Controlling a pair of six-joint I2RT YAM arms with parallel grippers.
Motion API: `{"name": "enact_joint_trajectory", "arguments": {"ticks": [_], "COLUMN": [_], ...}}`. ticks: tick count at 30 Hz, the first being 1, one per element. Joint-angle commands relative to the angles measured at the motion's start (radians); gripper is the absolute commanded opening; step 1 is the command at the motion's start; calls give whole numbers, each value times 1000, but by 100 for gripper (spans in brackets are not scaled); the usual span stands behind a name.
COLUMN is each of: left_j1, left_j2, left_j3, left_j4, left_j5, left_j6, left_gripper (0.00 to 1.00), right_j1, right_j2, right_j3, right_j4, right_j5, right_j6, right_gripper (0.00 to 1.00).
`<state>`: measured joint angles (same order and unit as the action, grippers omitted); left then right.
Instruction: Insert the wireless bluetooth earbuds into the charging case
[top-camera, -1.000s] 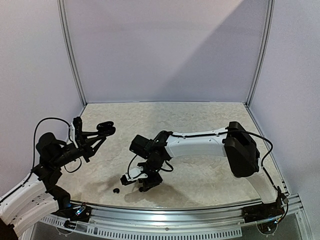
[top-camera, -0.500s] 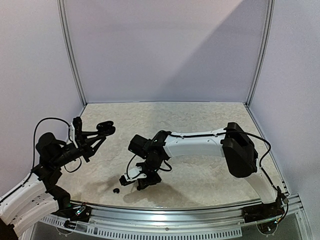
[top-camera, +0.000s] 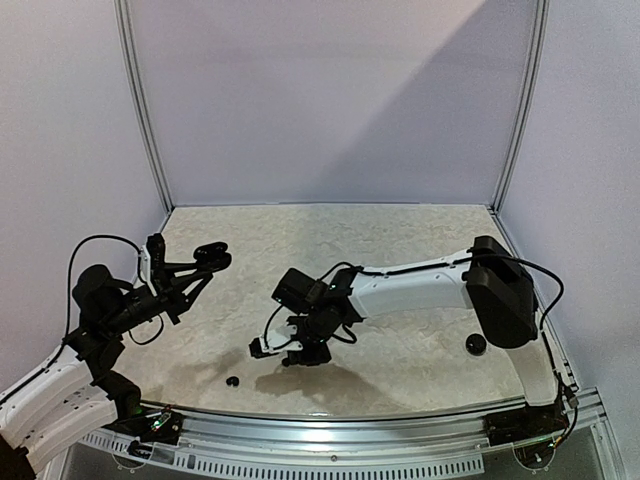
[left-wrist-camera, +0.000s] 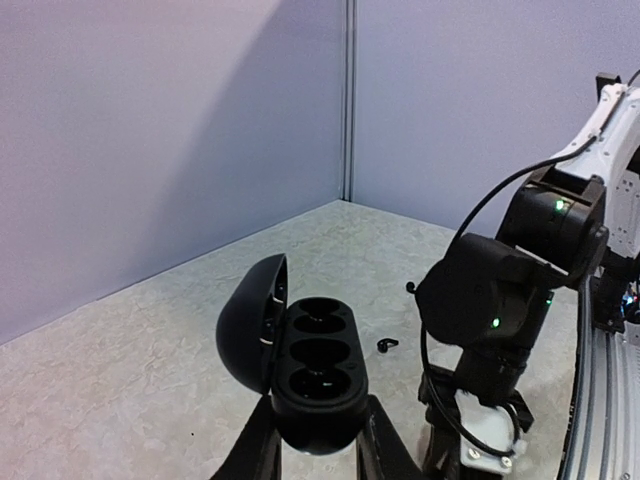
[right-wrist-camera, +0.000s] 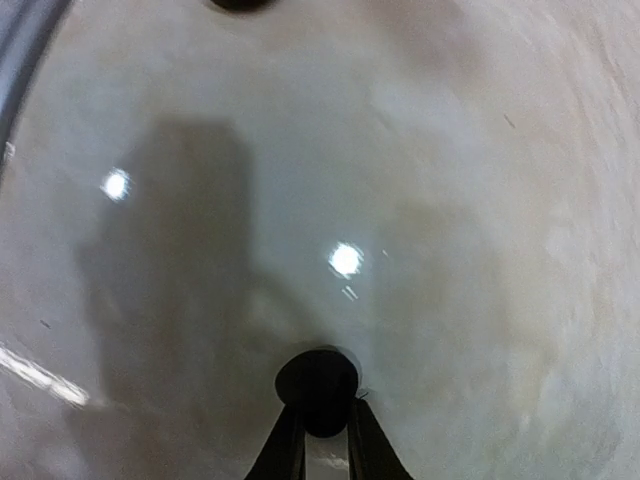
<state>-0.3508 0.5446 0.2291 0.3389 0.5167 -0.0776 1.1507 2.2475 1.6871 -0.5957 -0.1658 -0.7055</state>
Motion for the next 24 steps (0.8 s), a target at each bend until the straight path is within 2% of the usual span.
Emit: {"name": "enact_joint_trajectory", "arguments": {"ticks": [1,5,10,18,24], "left_j1": [13,13,13,12,13], "left_j2": [6,9,13,11,11], "left_j3": [-17,-17,-17,-16,-16], "left_j4": [14,14,13,7,6], "left_j5": [15,16,16,16,19], "left_j6": [15,17,18,19,22], "left_gripper": [0,0,0,0,0], "right_j1": [-101,-142,-157,-188,-206], "right_j2": [-78,-158,-224,-208,-201], "right_j3": [-150,-278,-331,-267,-181], "right_j4": [21,-7,-46,-111,-209], "right_j5": [260,337,296,178,105], "right_j6": [127,215,302,368,358], "right_gripper": [15,15,18,30,49]}}
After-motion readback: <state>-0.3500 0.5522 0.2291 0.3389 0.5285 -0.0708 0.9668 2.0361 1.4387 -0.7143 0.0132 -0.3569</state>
